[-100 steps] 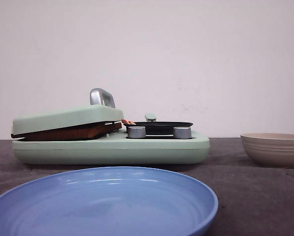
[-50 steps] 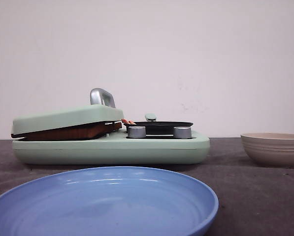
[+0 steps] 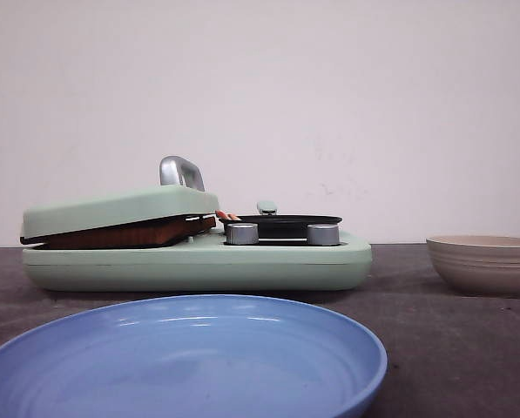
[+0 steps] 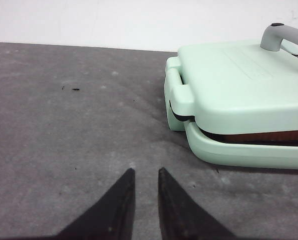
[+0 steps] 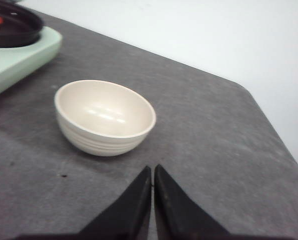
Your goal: Make breakfast with bread and shrimp
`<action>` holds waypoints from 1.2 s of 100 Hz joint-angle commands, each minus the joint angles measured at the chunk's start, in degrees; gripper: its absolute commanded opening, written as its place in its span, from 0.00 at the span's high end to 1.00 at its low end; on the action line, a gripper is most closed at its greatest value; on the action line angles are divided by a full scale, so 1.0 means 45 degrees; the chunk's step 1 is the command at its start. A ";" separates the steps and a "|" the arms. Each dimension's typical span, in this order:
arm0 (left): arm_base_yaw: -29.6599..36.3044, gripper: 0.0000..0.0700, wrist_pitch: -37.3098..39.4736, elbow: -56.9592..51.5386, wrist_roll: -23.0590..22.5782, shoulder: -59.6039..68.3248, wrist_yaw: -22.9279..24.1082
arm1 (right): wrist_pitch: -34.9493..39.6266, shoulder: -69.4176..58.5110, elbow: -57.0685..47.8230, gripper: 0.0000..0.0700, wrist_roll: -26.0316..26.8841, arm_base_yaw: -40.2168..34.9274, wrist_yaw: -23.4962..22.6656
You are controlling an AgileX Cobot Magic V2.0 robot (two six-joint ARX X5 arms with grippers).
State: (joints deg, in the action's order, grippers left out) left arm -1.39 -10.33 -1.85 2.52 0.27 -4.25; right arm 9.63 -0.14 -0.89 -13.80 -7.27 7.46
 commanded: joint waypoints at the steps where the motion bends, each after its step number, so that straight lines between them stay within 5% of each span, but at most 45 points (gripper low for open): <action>1: -0.0024 1.00 -0.0087 0.0209 0.0058 -0.0005 -0.0005 | 0.0087 -0.0015 0.0053 0.99 0.0316 0.0005 0.0151; 120: -0.0024 1.00 -0.0087 0.0209 0.0058 -0.0005 -0.0005 | -0.0146 -0.0015 0.0044 0.99 0.0306 -0.0010 -0.0102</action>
State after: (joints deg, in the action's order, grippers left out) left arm -1.39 -10.33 -1.85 2.52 0.27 -4.25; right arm 9.32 -0.14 -0.89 -13.21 -7.18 7.05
